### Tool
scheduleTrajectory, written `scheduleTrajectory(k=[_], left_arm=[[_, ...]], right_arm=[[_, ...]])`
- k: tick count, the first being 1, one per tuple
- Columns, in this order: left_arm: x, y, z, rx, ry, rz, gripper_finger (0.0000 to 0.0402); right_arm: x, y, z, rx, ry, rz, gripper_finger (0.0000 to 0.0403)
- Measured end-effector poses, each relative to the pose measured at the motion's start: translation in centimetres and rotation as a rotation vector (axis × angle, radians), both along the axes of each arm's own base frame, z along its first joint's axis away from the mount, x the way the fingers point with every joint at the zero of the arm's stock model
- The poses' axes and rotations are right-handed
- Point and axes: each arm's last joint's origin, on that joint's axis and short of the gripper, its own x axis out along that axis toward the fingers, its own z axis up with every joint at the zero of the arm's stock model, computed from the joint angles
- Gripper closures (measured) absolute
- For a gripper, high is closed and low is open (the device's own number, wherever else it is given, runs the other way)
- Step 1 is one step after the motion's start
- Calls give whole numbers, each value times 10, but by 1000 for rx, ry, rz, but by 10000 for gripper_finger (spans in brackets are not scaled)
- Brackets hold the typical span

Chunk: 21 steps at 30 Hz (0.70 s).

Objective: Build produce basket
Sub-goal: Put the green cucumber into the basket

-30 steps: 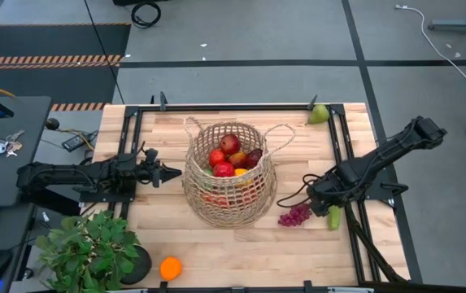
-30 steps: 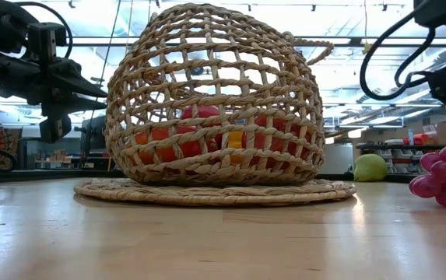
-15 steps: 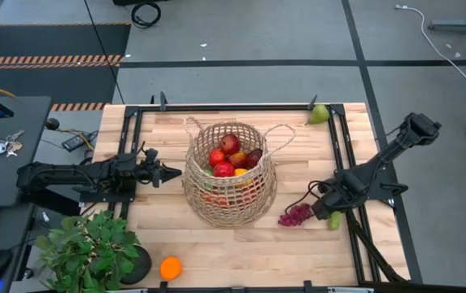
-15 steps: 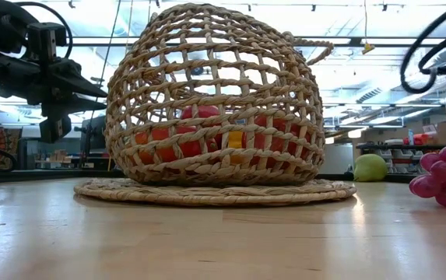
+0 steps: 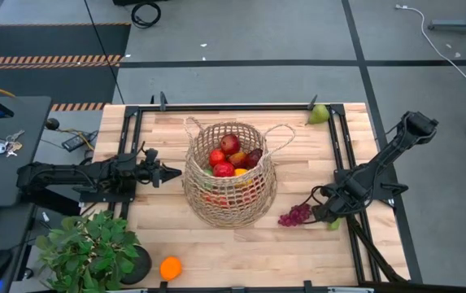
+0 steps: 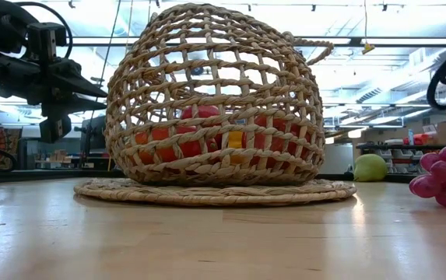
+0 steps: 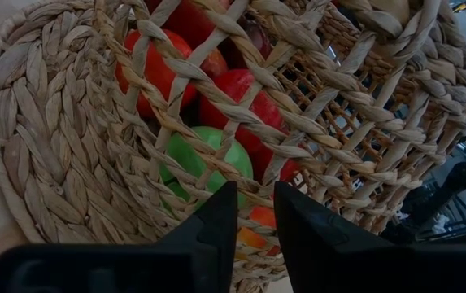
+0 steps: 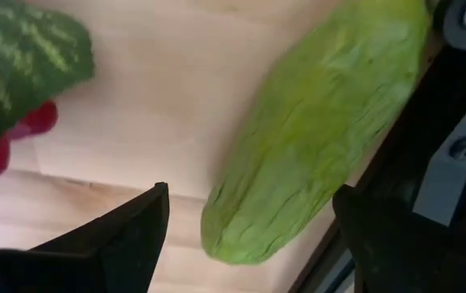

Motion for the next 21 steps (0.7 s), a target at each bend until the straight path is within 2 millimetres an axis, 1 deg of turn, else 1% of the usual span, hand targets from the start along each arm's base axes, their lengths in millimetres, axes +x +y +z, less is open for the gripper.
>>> scheduleTrajectory(k=[8,11,21], left_arm=[[0,0,0,0,0,0,317],[0,0,0,0,0,0,314],[0,0,0,0,0,0,310]], right_arm=[[-3,-3,-7,-30,-2,-8,56],[-3,-4,-8,-33,1,-8,65],[-3,-4,-8,-34,-1,-6,169]])
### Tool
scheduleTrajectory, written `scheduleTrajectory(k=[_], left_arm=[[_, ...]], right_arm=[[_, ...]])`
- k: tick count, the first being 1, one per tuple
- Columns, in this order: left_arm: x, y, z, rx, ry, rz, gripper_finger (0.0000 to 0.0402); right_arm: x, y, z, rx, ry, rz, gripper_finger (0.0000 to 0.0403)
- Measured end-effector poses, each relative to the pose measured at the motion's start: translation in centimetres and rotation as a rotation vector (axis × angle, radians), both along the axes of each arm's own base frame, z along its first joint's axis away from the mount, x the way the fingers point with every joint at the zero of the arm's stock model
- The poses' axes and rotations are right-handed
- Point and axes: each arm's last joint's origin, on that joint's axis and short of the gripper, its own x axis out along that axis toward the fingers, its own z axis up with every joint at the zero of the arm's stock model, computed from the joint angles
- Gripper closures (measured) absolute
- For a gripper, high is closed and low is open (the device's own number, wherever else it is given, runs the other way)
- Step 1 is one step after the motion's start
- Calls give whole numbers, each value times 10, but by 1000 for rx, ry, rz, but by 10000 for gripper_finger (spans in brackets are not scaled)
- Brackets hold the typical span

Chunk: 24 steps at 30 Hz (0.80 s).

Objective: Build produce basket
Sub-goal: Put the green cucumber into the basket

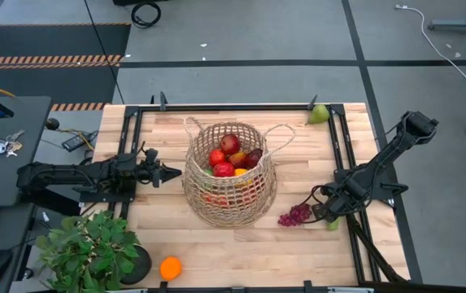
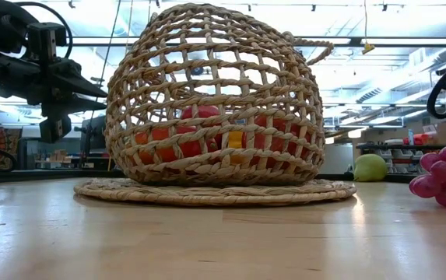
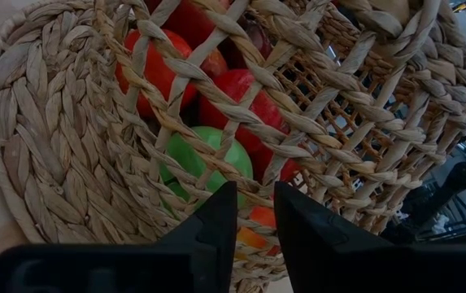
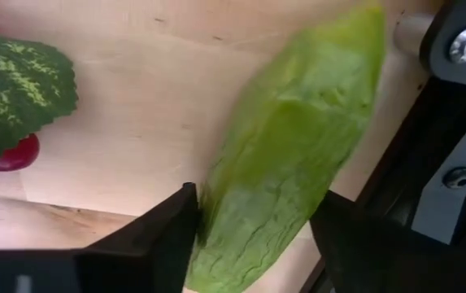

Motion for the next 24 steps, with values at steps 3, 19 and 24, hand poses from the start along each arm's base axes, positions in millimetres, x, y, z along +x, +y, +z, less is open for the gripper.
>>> scheduleTrajectory(k=[3,19,24], left_arm=[[0,0,0,0,0,0,310],[0,0,0,0,0,0,315],[0,0,0,0,0,0,317]], right_arm=[[0,0,0,5,-1,21,193],[9,5,1,12,-141,25,255],[18,8,12,-69,-267,35,254]])
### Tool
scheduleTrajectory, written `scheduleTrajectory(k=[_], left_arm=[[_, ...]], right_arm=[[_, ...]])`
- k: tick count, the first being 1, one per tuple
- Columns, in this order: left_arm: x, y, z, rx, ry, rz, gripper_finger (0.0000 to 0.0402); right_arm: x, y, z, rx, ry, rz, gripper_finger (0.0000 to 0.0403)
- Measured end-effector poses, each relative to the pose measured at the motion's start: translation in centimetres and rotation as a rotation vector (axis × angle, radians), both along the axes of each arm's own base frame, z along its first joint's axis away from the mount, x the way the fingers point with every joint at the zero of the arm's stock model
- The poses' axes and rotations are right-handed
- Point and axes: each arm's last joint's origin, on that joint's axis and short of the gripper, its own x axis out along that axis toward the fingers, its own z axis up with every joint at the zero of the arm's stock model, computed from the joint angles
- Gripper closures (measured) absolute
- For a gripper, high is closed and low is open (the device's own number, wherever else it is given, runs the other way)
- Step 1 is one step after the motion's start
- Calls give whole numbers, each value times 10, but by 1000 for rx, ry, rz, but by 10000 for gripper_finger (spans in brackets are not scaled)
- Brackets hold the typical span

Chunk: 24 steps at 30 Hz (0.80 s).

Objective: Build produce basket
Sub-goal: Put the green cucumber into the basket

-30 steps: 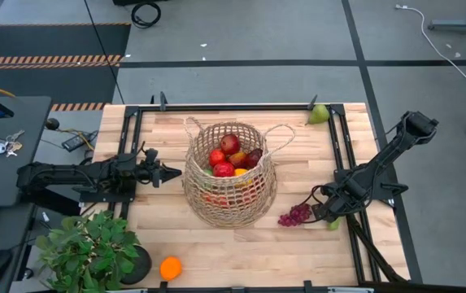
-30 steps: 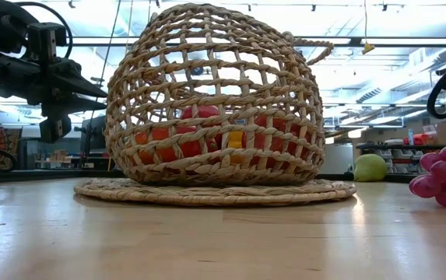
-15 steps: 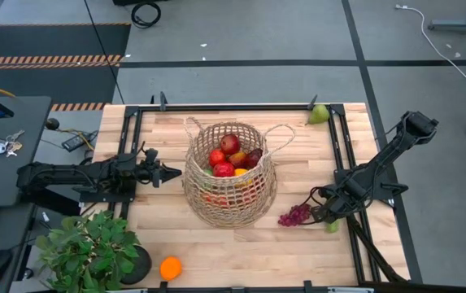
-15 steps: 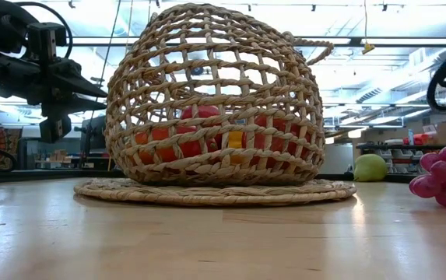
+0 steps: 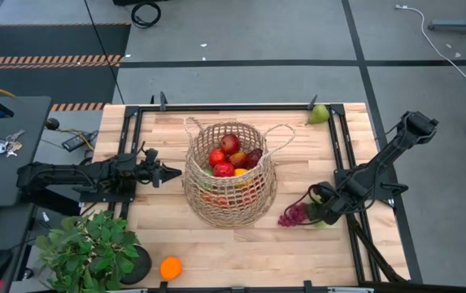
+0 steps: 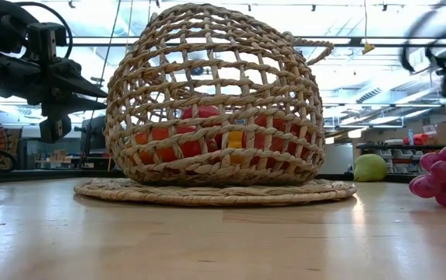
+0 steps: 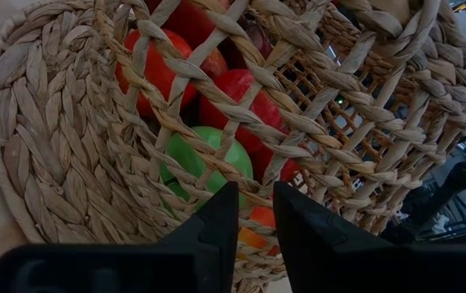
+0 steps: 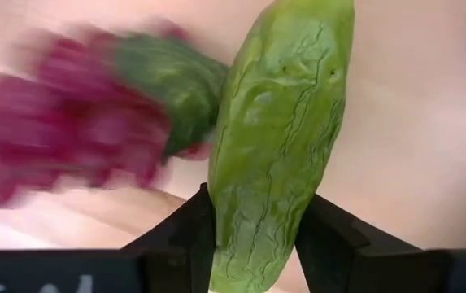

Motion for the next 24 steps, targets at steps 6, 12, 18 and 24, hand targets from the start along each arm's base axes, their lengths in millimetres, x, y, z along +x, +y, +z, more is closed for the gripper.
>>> scheduleTrajectory(k=[6,12,18,24], left_arm=[[0,0,0,0,0,-1,313],[0,0,0,0,0,0,311],[0,0,0,0,1,0,310],[0,0,0,0,0,0,312]], right_arm=[[13,1,19,-163,-197,-2,256],[24,6,34,-215,-354,59,253],[38,15,46,-240,-578,92,253],[49,20,58,-255,-745,121,253]])
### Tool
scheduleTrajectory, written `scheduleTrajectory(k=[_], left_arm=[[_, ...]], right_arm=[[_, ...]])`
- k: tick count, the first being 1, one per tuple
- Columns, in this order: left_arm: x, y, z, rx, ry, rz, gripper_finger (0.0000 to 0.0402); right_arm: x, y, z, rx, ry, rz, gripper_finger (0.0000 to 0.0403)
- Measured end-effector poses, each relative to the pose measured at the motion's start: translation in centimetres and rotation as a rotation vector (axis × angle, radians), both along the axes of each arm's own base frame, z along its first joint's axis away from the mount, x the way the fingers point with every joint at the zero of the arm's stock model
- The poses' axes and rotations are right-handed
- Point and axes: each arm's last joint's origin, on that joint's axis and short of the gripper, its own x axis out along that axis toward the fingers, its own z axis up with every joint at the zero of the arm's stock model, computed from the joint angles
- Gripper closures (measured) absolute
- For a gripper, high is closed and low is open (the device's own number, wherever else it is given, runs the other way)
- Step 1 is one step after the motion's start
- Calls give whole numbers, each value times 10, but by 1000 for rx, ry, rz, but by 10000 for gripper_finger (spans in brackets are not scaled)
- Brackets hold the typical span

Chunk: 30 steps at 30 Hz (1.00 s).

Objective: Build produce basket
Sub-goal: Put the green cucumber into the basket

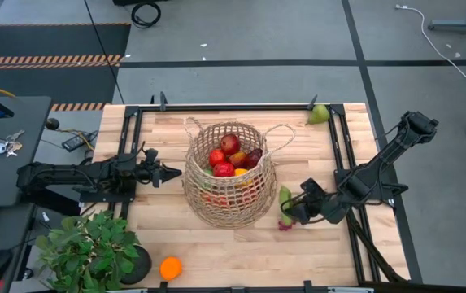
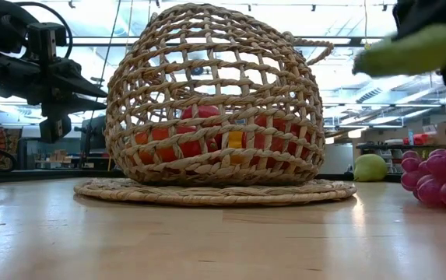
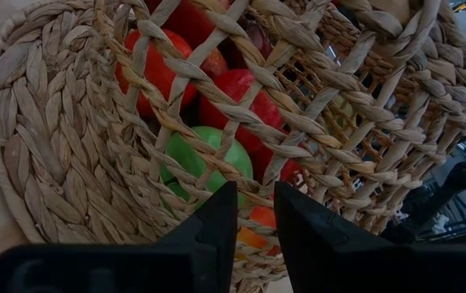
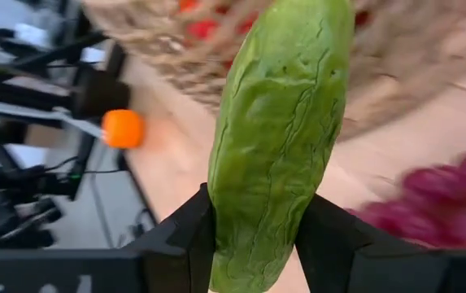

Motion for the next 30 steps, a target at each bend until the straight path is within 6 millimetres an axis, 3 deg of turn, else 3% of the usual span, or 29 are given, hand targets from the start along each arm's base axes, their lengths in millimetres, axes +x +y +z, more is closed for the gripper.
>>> scheduleTrajectory(k=[7,13,24,30], left_arm=[[0,0,0,0,0,0,312],[0,0,0,0,0,0,316],[0,0,0,0,0,0,312],[0,0,0,0,0,-1,310]], right_arm=[[10,6,16,14,-175,63,253],[27,1,45,-18,-459,77,252],[37,-29,99,-33,-971,-64,252],[39,-52,113,-36,-1120,-170,252]])
